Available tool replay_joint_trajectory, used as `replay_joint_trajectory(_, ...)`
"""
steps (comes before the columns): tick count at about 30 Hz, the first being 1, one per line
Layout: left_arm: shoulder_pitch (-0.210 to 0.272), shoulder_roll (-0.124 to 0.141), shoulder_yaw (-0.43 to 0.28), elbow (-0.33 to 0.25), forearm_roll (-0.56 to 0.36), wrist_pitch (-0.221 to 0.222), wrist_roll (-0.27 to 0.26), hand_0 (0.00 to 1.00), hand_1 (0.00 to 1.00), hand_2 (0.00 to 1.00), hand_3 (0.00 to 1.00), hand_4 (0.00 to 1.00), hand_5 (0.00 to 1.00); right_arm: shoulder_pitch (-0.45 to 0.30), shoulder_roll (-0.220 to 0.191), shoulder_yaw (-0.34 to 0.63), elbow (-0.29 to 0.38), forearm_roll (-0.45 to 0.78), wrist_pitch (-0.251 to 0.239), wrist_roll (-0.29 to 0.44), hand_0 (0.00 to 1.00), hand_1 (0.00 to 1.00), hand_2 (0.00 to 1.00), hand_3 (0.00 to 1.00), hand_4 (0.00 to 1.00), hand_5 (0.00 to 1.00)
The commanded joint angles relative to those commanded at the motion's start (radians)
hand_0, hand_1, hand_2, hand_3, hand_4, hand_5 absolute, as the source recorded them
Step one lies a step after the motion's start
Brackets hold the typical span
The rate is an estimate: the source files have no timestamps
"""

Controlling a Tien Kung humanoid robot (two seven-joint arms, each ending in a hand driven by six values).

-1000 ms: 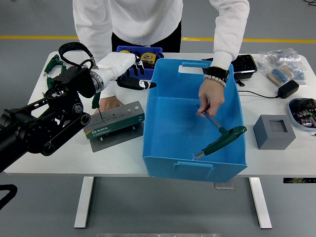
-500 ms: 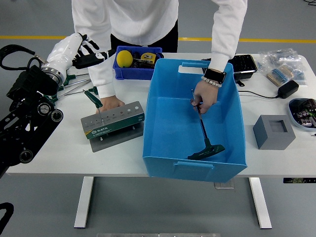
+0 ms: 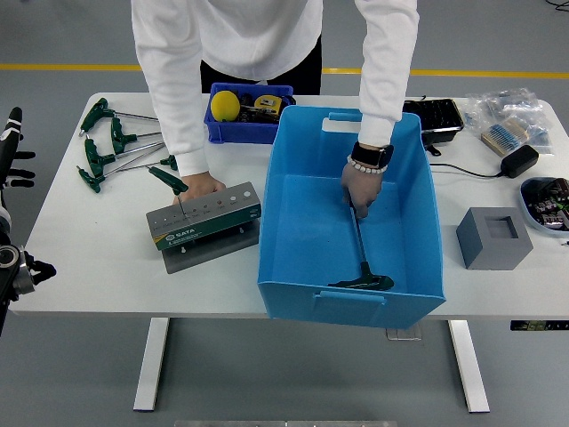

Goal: Lift tool from toolbox,place it in box,lift tool from toolbox,place it in box

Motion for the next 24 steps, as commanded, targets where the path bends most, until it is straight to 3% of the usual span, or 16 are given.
replay_joint_trajectory(5, 0.068, -0.021, 0.029, -0.065, -0.208, 0.000, -0.061, 0.379, 0.442, 0.601, 0.682, 0.856, 0.793, 0.001, 0.001, 0.010, 0.000, -0.016, -0.003, -0.006, 0.679, 0.654, 0.719, 0.595, 0.864, 0.754)
replay_joint_trajectory(6, 0.071, -0.024, 0.037, -0.068, -0.254, 0.000, -0.083, 0.504, 0.549, 0.666, 0.745, 0.858, 0.834, 0.001, 0.001, 0.013, 0.000, -0.021, -0.003, -0.008, 0.679, 0.653, 0.719, 0.594, 0.863, 0.754)
replay_joint_trajectory(11, 0.091, -0.046, 0.081, -0.073, -0.462, 0.000, -0.228, 0.504, 0.549, 0.666, 0.745, 0.858, 0.834, 0.003, -0.001, 0.019, 0.002, -0.037, -0.005, -0.011, 0.679, 0.653, 0.719, 0.594, 0.863, 0.754)
replay_joint_trajectory(12, 0.098, -0.051, 0.087, -0.077, -0.507, 0.000, -0.245, 0.578, 0.604, 0.709, 0.774, 0.849, 0.893, 0.003, -0.001, 0.018, 0.002, -0.034, -0.004, -0.010, 0.678, 0.652, 0.719, 0.594, 0.862, 0.755)
replay_joint_trajectory(20, 0.140, -0.068, 0.126, -0.108, -0.839, 0.000, -0.335, 0.591, 0.610, 0.727, 0.819, 0.831, 0.913, 0.005, -0.001, 0.016, 0.002, -0.032, -0.006, -0.009, 0.678, 0.652, 0.718, 0.594, 0.861, 0.755)
replay_joint_trajectory(24, 0.145, -0.066, 0.143, -0.107, -1.012, 0.000, -0.341, 0.578, 0.613, 0.731, 0.828, 0.833, 0.918, 0.006, 0.000, 0.020, 0.002, -0.039, -0.007, -0.013, 0.676, 0.652, 0.719, 0.593, 0.860, 0.757)
